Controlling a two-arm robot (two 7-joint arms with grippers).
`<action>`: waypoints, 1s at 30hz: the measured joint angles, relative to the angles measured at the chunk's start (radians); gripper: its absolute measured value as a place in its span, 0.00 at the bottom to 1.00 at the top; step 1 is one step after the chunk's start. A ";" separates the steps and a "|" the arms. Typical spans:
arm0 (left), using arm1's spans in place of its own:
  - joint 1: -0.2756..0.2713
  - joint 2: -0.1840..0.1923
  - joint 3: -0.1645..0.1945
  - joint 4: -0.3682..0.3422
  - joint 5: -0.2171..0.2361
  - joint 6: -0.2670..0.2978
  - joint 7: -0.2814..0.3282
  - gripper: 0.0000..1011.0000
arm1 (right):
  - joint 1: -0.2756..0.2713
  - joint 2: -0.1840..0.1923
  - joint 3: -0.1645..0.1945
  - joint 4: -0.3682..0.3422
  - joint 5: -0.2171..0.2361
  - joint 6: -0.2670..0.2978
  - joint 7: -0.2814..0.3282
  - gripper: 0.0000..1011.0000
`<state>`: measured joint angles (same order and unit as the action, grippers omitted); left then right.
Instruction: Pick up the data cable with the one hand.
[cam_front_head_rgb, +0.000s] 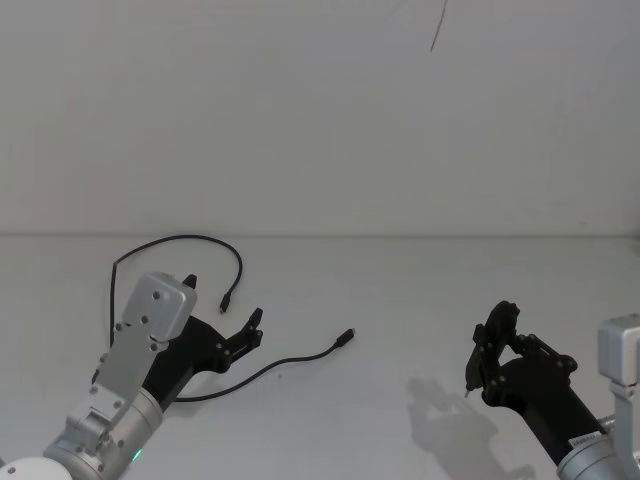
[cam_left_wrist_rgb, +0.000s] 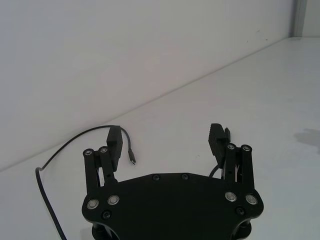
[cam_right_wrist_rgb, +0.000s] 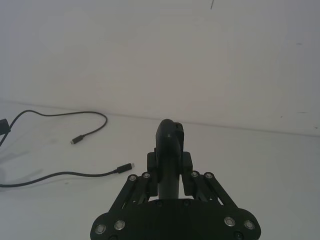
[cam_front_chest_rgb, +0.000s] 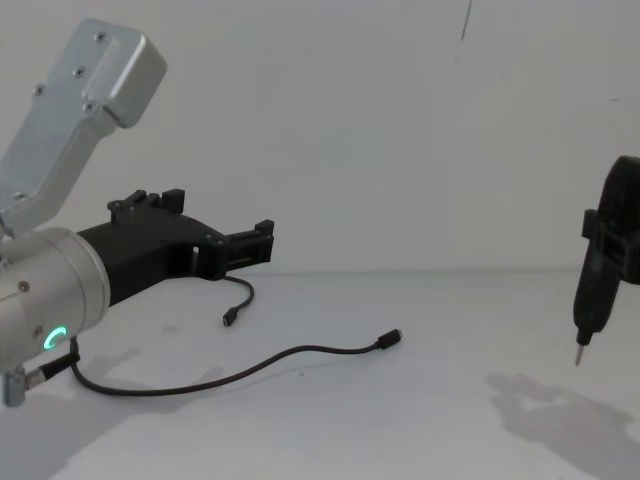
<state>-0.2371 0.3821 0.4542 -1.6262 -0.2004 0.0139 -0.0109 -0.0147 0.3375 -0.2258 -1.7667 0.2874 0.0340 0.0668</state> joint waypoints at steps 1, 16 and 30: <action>0.000 0.000 0.000 0.000 0.000 0.000 0.000 0.99 | 0.000 0.000 0.000 0.000 0.000 0.000 0.000 0.26; 0.000 0.000 0.000 0.000 0.000 0.000 0.000 0.99 | 0.000 0.000 0.000 0.000 0.000 0.000 0.000 0.26; 0.000 0.000 0.000 0.000 0.000 0.000 0.000 0.99 | 0.000 0.000 0.000 0.000 0.000 0.000 0.000 0.26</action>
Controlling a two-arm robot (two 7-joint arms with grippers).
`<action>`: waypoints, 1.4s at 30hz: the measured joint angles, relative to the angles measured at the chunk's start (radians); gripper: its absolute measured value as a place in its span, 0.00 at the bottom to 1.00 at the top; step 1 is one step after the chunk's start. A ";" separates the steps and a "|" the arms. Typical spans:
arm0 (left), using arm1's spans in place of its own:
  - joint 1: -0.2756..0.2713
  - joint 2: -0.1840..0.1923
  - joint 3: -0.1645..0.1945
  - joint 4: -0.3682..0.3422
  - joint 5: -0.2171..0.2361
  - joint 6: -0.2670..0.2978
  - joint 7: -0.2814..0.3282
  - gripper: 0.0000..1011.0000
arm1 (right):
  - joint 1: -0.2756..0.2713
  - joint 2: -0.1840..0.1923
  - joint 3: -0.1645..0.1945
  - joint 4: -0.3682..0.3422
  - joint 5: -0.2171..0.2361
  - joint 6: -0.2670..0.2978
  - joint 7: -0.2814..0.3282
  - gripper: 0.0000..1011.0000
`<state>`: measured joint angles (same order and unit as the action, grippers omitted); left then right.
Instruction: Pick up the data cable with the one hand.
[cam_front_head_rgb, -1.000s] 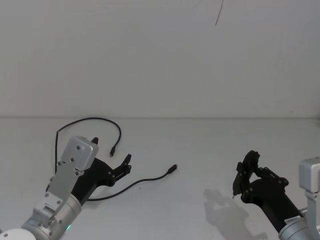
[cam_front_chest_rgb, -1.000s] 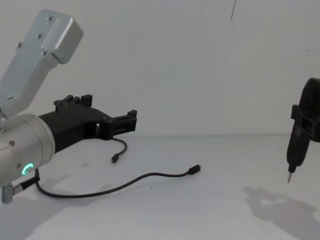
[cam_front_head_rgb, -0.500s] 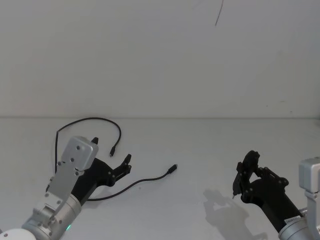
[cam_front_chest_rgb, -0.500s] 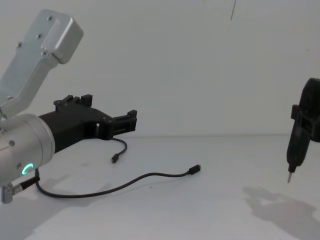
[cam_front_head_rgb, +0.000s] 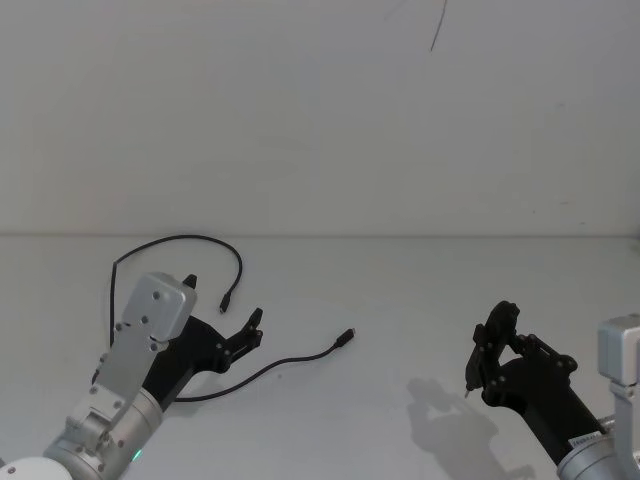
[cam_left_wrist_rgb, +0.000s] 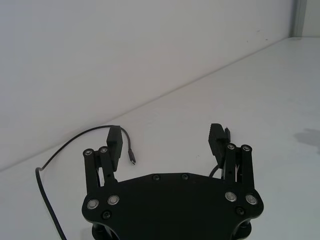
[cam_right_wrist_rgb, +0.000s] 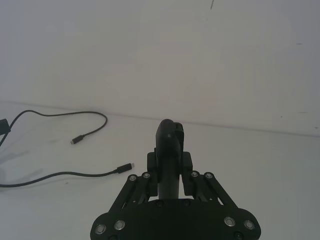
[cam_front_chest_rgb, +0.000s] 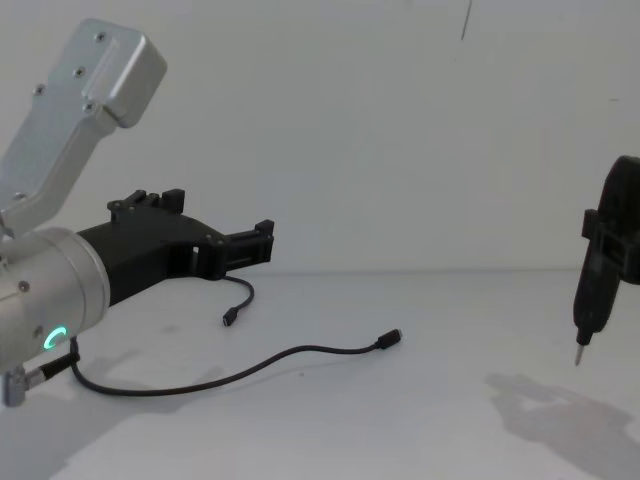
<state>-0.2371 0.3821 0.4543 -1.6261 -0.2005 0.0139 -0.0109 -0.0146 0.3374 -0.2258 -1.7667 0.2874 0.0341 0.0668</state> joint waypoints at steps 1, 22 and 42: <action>0.000 0.000 0.000 0.000 0.000 0.000 0.000 0.99 | 0.000 0.000 0.000 0.000 0.000 0.000 0.000 0.26; -0.062 -0.013 0.008 0.062 -0.045 0.023 -0.099 0.99 | 0.000 0.000 0.000 0.000 0.000 0.000 0.000 0.26; -0.283 -0.009 0.058 0.267 -0.099 0.187 -0.366 0.99 | 0.000 0.000 0.000 0.000 0.000 0.000 0.000 0.26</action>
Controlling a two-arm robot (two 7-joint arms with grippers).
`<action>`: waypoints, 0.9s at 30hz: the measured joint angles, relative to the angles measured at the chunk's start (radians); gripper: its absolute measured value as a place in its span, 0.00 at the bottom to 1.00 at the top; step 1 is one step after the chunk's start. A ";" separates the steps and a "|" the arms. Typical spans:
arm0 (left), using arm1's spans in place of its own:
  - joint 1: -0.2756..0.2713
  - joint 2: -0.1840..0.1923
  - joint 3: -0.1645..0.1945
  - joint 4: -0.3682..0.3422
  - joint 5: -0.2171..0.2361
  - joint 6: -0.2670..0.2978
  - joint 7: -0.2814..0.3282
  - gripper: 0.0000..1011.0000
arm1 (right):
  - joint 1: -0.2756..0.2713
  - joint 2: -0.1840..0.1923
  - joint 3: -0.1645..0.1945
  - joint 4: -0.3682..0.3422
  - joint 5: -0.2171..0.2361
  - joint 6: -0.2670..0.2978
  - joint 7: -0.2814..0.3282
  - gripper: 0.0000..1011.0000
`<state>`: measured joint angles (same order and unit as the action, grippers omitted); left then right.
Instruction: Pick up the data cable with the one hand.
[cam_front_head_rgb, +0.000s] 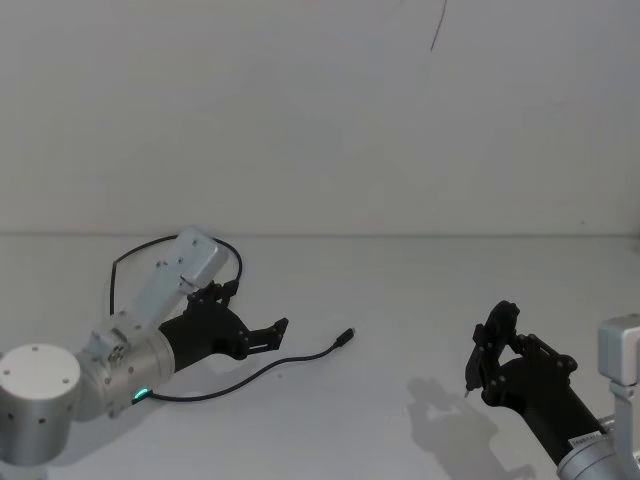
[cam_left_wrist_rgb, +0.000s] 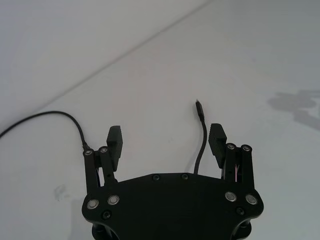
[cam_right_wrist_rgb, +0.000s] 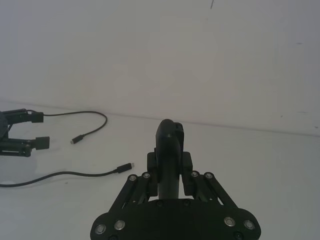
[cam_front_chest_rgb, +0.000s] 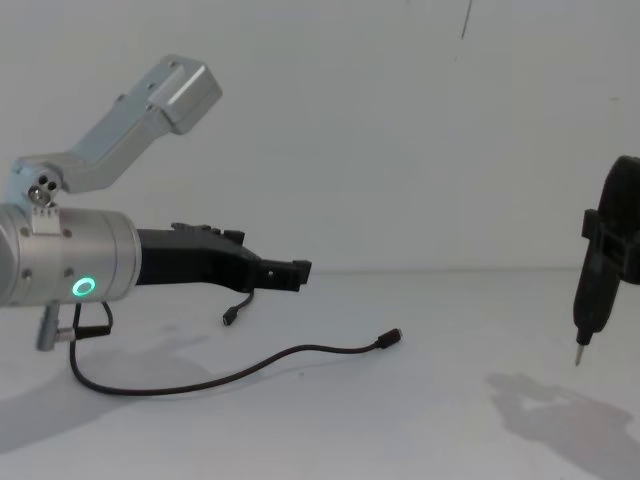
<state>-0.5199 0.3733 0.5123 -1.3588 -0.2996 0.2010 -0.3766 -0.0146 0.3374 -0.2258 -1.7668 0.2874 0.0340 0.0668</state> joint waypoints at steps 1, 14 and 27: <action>-0.006 0.001 0.002 0.004 -0.001 0.011 -0.009 0.99 | 0.000 0.000 0.000 0.000 0.000 0.000 0.000 0.26; -0.093 0.038 0.038 0.048 -0.018 0.145 -0.147 0.99 | 0.000 0.000 0.000 0.000 0.000 0.000 0.000 0.26; -0.185 0.032 0.081 0.127 -0.027 0.193 -0.251 0.99 | 0.000 0.000 0.000 0.000 0.000 0.000 0.000 0.26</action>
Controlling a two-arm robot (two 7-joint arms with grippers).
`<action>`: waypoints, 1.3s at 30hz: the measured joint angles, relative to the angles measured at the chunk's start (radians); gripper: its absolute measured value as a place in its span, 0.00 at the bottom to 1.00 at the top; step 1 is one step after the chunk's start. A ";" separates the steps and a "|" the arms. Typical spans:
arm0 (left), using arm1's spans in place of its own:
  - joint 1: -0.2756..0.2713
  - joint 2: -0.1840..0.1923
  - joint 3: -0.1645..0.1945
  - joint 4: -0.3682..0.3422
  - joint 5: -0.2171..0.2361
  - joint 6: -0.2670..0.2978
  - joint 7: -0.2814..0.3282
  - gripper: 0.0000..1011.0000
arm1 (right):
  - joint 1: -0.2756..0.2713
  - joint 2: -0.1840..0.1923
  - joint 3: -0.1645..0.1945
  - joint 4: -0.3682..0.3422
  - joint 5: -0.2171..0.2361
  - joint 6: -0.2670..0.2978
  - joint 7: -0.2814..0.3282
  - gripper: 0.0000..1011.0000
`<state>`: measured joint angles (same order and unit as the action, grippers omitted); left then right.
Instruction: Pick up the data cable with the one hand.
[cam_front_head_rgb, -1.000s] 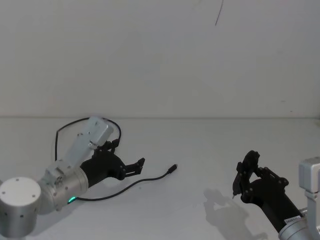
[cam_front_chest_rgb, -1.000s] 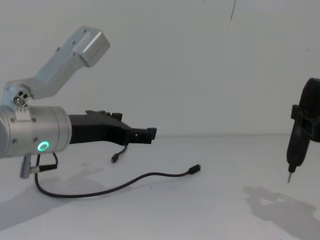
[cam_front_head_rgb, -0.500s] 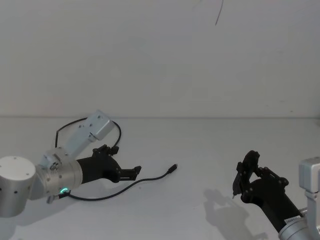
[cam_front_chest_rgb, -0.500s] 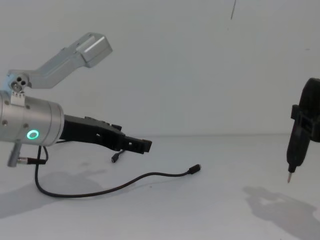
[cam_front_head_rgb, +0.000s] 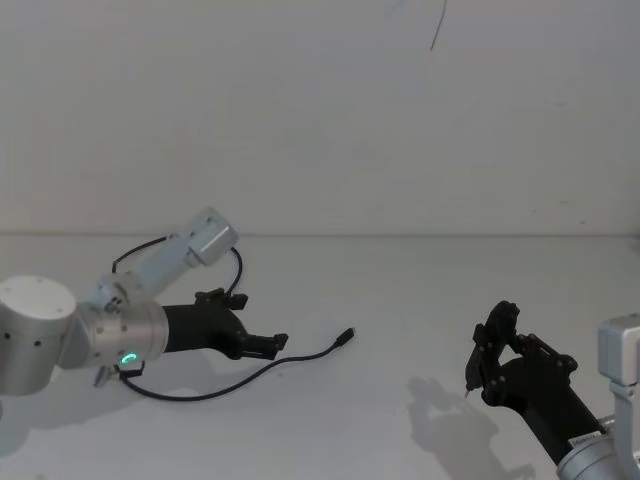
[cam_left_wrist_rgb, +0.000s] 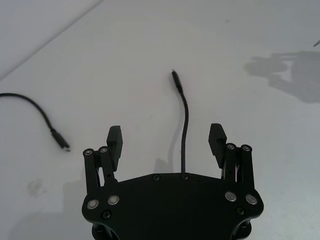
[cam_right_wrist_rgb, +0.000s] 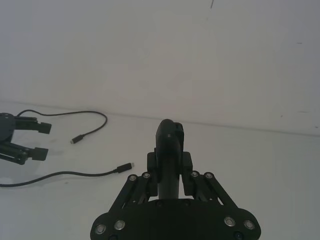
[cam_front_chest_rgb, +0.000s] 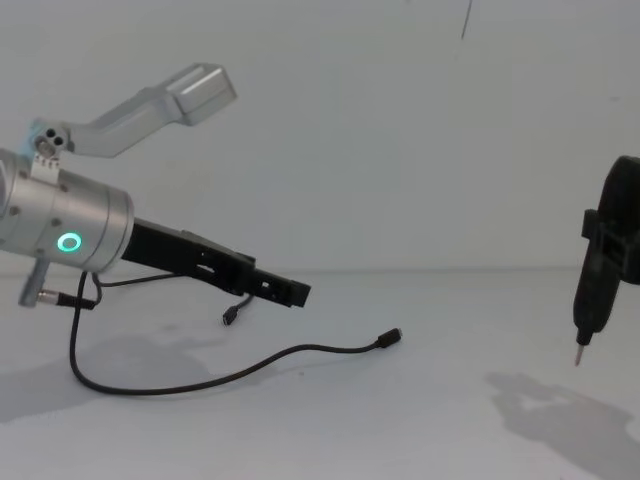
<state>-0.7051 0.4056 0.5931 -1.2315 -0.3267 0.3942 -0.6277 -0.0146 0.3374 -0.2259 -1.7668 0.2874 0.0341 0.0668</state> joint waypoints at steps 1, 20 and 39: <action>-0.014 -0.005 0.007 0.014 -0.001 0.002 -0.013 0.99 | 0.000 0.000 0.000 0.000 0.000 0.000 0.000 0.26; -0.145 -0.061 0.101 0.174 0.020 0.016 -0.125 0.99 | 0.000 0.000 0.000 0.000 0.000 0.000 0.000 0.26; -0.168 -0.080 0.152 0.233 0.037 0.033 -0.136 0.99 | 0.000 0.000 0.000 0.000 0.000 0.000 0.000 0.26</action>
<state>-0.8733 0.3253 0.7446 -0.9986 -0.2894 0.4269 -0.7634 -0.0147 0.3375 -0.2259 -1.7668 0.2874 0.0341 0.0668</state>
